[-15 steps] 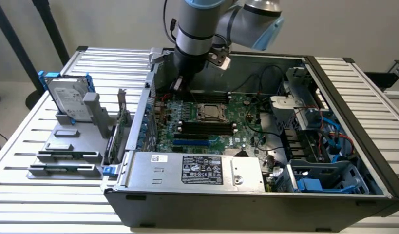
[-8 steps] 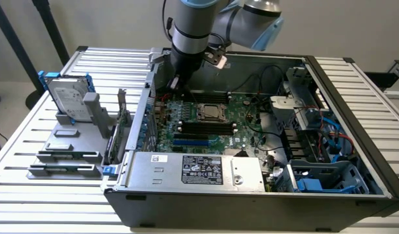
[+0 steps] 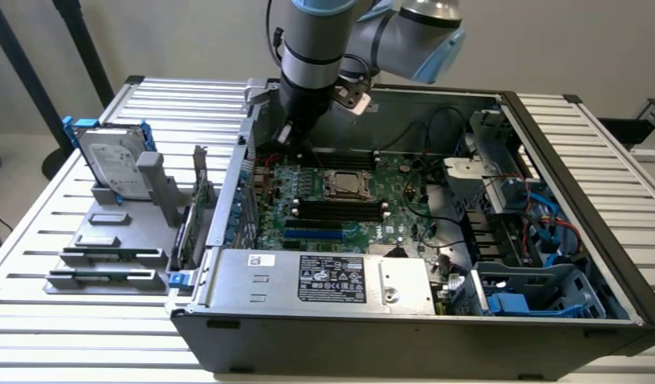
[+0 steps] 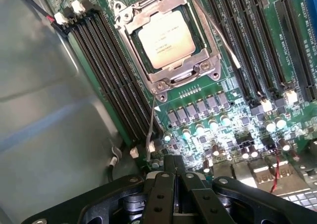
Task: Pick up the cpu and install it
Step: 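Install the first cpu locking lever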
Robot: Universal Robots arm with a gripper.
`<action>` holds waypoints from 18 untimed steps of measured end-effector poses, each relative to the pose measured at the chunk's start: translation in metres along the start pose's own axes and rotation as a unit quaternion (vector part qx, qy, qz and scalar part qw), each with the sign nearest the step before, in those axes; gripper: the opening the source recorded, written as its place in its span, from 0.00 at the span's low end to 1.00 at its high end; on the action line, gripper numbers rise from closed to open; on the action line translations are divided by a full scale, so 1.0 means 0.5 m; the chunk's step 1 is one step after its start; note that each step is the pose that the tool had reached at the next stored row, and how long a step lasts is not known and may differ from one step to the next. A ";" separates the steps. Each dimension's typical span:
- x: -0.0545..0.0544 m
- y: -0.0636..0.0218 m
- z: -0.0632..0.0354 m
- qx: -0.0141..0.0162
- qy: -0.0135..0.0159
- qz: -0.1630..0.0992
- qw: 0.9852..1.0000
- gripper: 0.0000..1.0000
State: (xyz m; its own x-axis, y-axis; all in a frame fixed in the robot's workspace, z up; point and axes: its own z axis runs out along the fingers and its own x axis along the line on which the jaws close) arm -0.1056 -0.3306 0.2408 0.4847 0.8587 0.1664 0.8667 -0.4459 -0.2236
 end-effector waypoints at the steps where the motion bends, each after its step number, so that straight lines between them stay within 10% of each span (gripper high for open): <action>1: 0.000 0.000 0.000 -0.001 0.002 0.007 1.000 0.11; 18: 0.003 -0.004 -0.019 -0.017 0.028 0.076 0.997 0.11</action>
State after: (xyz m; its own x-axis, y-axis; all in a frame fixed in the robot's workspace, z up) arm -0.1053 -0.3306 0.2504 0.6162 0.7654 0.1857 0.7854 -0.5796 -0.2172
